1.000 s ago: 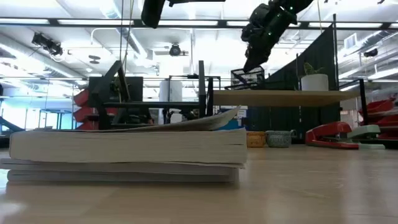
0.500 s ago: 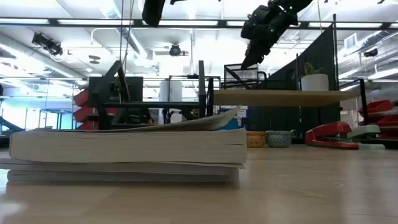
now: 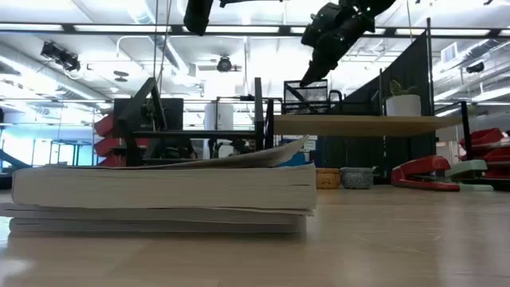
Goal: Stock shelves
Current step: Remove the white vase plant from the shelf
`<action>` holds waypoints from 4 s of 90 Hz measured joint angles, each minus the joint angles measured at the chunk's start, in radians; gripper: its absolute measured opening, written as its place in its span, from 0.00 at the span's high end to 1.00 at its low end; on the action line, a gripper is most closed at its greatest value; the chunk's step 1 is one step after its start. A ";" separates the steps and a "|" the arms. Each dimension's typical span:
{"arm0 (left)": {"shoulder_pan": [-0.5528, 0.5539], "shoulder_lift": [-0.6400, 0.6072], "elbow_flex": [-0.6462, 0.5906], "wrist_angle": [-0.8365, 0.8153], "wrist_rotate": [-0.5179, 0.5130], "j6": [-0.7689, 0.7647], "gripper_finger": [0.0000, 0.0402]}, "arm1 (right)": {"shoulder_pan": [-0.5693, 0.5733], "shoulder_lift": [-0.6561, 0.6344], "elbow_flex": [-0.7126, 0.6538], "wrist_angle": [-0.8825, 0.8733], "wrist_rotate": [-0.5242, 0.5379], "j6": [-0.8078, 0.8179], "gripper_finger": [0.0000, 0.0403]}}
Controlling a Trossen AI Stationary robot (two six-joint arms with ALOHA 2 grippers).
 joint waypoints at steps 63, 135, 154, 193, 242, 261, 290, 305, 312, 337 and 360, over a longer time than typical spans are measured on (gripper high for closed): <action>0.010 0.000 0.000 -0.004 0.000 0.001 1.00 | 0.023 0.056 0.000 0.080 -0.082 -0.115 0.78; 0.011 0.000 0.000 -0.001 0.000 -0.003 1.00 | -0.004 0.140 0.039 0.088 -0.188 -0.032 0.81; 0.011 0.000 0.000 0.000 0.000 -0.004 1.00 | -0.009 0.121 0.103 0.006 -0.158 0.022 0.81; 0.011 0.000 0.000 -0.004 0.000 -0.002 1.00 | 0.019 0.076 0.347 -0.232 0.077 0.015 0.72; 0.010 0.000 0.000 -0.008 0.009 0.078 1.00 | 0.251 -0.365 0.060 -0.580 0.600 0.467 0.81; 0.010 0.000 0.000 -0.008 0.009 0.083 1.00 | 0.066 -0.372 -0.093 -0.593 0.581 0.462 0.70; 0.009 0.000 0.000 0.001 0.027 0.080 1.00 | -0.006 -0.581 -0.358 -0.474 0.517 0.776 0.41; 0.010 0.000 0.000 0.000 0.027 0.080 1.00 | 0.099 -0.845 -0.616 -0.200 0.752 1.038 0.40; 0.010 0.000 0.000 0.000 0.027 0.081 1.00 | 0.132 -0.947 -0.750 -0.013 0.783 1.117 0.41; 0.011 0.000 0.000 0.001 0.027 0.080 1.00 | 0.141 -1.025 -0.987 0.233 0.790 1.014 0.33; 0.011 0.000 0.000 0.001 0.027 0.079 1.00 | 0.141 -0.959 -0.977 0.190 0.853 0.969 0.16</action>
